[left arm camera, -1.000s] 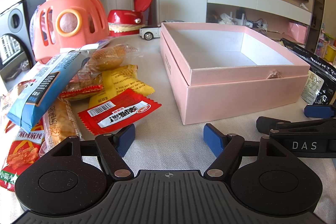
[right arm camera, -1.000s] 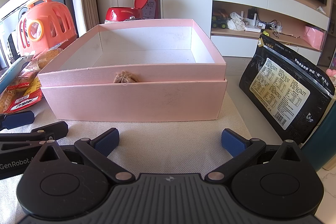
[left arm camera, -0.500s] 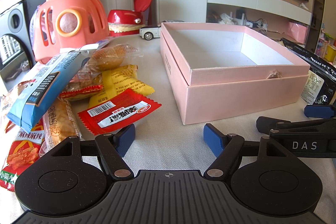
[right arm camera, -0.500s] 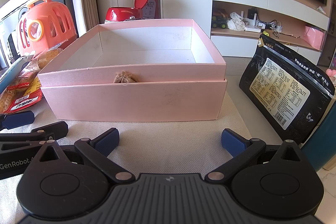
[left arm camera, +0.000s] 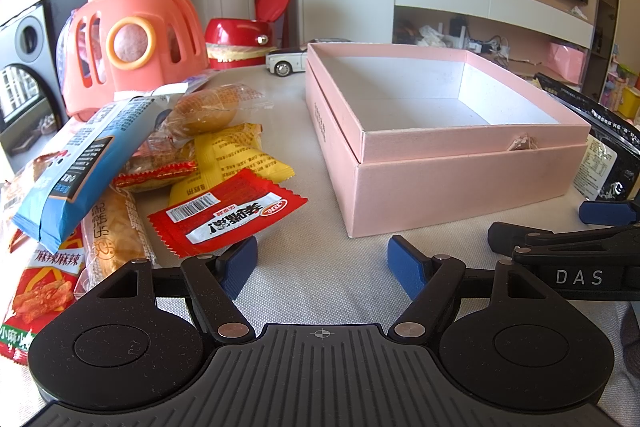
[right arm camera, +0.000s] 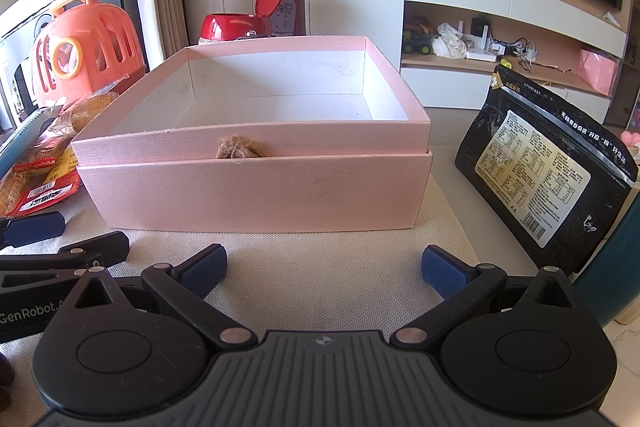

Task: Organize snacks

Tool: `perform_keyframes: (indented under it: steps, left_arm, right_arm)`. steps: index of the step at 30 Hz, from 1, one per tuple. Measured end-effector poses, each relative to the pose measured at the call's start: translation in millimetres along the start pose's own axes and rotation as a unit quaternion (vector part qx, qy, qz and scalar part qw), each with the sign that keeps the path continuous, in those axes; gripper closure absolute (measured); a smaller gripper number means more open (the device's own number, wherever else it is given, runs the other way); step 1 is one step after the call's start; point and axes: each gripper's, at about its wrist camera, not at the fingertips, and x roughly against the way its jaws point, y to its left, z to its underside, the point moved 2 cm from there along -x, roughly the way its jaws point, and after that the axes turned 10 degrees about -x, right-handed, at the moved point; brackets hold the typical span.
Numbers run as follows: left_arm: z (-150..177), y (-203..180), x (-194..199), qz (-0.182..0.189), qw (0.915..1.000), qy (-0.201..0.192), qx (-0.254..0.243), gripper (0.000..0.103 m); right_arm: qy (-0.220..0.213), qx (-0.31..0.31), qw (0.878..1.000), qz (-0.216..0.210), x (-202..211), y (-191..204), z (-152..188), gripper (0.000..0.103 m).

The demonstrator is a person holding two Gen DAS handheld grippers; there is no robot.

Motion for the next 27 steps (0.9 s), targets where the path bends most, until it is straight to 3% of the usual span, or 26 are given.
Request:
perform_keyframes:
  steps: [18,22,27]
  left_arm:
    - [1,5,7,0.007,0.9999,-0.004,0.015,0.027]
    - [2,16,30,0.050,0.9978,-0.020,0.040,0.030]
    - [-6,55,97,0.105,0.9882,-0.089,0.068,0.029]
  right_arm:
    - [0.000,0.000,1.000,0.000,0,0,0,0.000]
    - [0.011,0.006,1.000,-0.012,2,0,0,0.000]
    - [0.055,0.032,0.998,-0.019,11,-3,0,0.000]
